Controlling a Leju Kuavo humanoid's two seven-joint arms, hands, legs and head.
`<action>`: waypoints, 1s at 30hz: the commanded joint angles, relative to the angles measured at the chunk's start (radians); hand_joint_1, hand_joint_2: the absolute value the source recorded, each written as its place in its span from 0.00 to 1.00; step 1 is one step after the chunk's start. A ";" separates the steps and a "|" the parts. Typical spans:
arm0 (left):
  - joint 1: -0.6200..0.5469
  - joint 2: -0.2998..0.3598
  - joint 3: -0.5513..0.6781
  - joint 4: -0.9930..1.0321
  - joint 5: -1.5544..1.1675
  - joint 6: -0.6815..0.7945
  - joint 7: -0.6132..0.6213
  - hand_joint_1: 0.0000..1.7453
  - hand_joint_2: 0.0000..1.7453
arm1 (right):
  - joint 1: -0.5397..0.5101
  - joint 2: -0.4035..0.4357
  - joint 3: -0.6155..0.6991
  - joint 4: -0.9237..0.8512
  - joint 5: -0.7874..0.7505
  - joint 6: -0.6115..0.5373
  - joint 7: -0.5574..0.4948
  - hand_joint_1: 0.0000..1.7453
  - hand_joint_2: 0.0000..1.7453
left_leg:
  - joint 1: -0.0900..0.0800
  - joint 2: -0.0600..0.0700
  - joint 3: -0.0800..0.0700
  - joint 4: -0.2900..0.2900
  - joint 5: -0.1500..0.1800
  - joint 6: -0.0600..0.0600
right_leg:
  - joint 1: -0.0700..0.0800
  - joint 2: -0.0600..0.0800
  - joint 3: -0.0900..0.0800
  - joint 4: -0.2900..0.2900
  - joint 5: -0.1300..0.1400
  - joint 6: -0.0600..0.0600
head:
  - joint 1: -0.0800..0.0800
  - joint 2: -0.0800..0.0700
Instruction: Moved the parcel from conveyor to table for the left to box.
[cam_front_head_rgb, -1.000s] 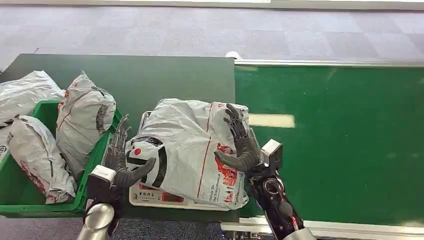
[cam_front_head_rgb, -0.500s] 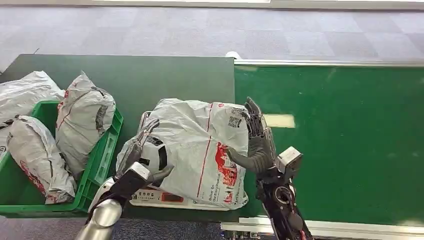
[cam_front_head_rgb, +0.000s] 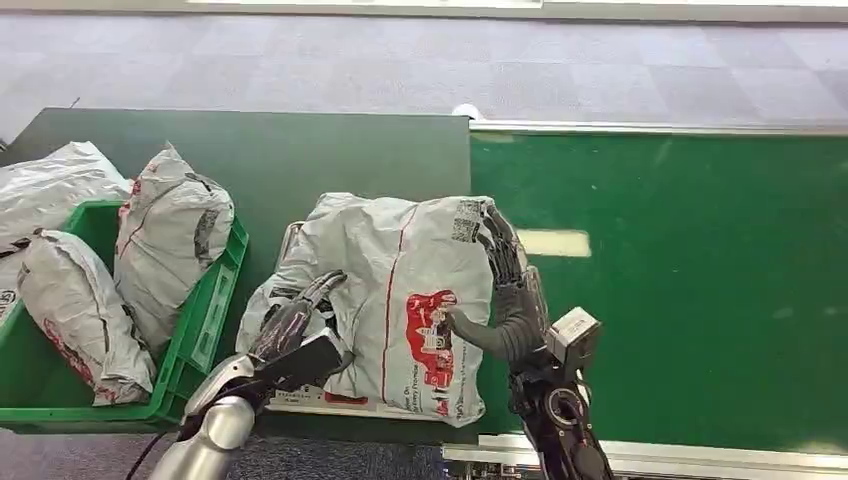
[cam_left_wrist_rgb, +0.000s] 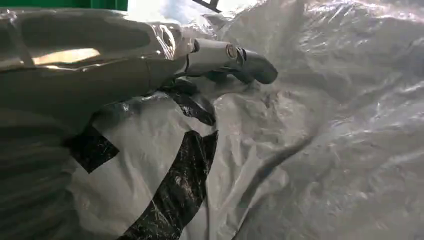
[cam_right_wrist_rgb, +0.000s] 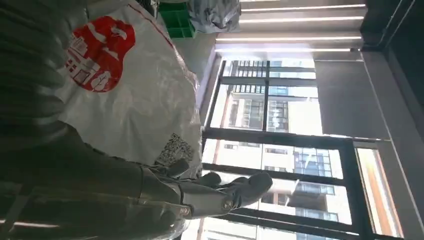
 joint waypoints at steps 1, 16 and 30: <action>-0.012 0.038 -0.071 0.180 -0.021 -0.042 0.010 0.75 1.00 | -0.011 -0.005 -0.009 0.058 0.008 0.000 0.017 0.00 1.00 | 0.000 0.000 0.001 -0.003 0.004 0.000 | 0.000 0.000 0.000 -0.003 0.004 0.000 | 0.000 0.000; -0.013 -0.042 0.018 -0.019 0.146 0.301 -0.250 1.00 1.00 | 0.032 -0.009 -0.051 0.006 0.004 -0.016 0.039 0.00 1.00 | 0.000 -0.002 0.001 0.000 0.007 0.001 | 0.000 -0.004 0.002 -0.001 0.006 0.001 | 0.000 0.000; 0.053 -0.045 0.010 -0.180 0.158 0.601 -0.443 1.00 1.00 | -0.016 0.002 -0.052 0.075 -0.021 -0.007 0.033 0.00 1.00 | 0.000 0.001 -0.007 0.000 0.006 0.000 | 0.000 0.001 -0.009 0.000 0.006 0.000 | 0.000 0.000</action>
